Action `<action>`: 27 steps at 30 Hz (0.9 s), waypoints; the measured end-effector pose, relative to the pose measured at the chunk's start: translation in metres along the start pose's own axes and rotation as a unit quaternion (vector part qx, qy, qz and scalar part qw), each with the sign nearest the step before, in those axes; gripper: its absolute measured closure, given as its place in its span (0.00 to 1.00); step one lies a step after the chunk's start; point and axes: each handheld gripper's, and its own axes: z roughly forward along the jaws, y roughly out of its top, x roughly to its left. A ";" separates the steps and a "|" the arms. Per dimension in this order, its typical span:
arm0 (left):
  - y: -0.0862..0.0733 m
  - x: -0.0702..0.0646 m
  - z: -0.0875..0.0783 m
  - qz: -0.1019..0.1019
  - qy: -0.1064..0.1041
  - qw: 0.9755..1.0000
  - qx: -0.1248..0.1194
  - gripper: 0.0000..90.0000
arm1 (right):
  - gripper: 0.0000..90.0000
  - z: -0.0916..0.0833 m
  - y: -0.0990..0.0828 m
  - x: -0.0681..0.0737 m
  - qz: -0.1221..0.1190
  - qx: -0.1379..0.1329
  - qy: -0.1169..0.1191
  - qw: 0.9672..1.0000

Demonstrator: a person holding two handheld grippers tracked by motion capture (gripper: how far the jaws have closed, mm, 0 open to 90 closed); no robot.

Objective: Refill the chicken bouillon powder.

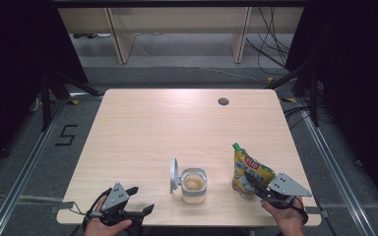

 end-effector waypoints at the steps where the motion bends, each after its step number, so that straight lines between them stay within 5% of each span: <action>1: 0.000 0.000 0.000 -0.001 0.000 1.000 0.000 0.21 | 0.82 -0.001 0.000 0.000 0.000 0.004 -0.003 1.000; 6: 0.000 0.000 0.000 -0.001 0.000 1.000 0.000 0.21 | 0.80 -0.005 -0.002 0.000 0.018 0.010 -0.002 1.000; 7: 0.000 0.000 0.000 -0.001 0.000 1.000 0.000 0.21 | 0.80 -0.005 -0.003 -0.001 0.006 0.001 -0.009 1.000; 10: 0.000 0.000 0.001 -0.002 0.000 1.000 0.000 0.21 | 0.79 -0.010 -0.003 0.002 0.029 0.015 -0.007 0.999; 16: -0.001 -0.003 0.002 -0.018 0.001 1.000 -0.001 0.21 | 0.76 -0.013 -0.004 0.002 0.010 0.013 -0.014 1.000; 17: 0.000 0.000 0.001 -0.001 -0.002 1.000 0.002 0.21 | 0.74 -0.014 -0.004 0.005 0.029 0.020 -0.016 0.999; 19: 0.000 0.000 0.001 -0.001 0.000 1.000 0.003 0.21 | 0.70 -0.014 -0.003 0.003 0.008 0.013 -0.020 1.000; 23: -0.001 -0.001 0.002 -0.017 0.000 1.000 0.004 0.21 | 0.57 -0.019 -0.001 0.007 0.034 0.016 -0.026 0.999; 24: -0.001 -0.001 0.003 -0.017 -0.001 1.000 0.004 0.21 | 0.55 -0.020 -0.001 0.005 0.023 0.005 -0.035 0.999; 27: -0.001 -0.001 0.003 -0.016 0.001 1.000 0.006 0.21 | 0.46 -0.025 -0.002 0.009 0.059 0.022 -0.030 0.998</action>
